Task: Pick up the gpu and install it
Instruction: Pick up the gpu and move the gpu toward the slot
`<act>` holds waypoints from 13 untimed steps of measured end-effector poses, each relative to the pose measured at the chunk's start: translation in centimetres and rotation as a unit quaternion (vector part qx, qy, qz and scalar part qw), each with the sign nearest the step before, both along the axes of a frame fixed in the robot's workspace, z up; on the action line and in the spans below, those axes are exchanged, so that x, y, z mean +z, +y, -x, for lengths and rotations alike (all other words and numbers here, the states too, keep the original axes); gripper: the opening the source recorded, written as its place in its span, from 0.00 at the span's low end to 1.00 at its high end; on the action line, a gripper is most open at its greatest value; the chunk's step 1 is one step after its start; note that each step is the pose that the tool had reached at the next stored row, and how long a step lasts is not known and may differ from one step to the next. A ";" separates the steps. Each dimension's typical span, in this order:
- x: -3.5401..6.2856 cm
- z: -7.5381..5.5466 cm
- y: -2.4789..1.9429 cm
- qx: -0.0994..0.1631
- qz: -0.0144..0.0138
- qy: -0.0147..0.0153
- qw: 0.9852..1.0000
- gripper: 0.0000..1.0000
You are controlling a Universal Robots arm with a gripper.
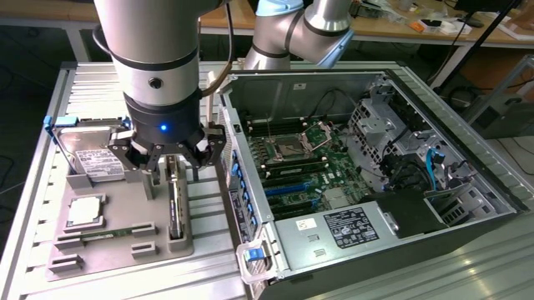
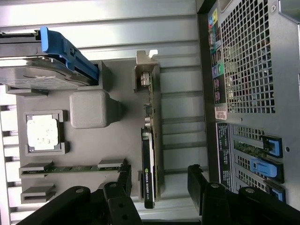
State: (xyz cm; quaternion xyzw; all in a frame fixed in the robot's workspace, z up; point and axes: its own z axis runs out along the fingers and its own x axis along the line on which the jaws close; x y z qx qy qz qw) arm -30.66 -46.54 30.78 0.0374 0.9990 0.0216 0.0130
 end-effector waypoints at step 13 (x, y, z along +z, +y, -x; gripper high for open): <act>-0.56 0.0 0.00 0.000 0.000 0.000 1.000 0.60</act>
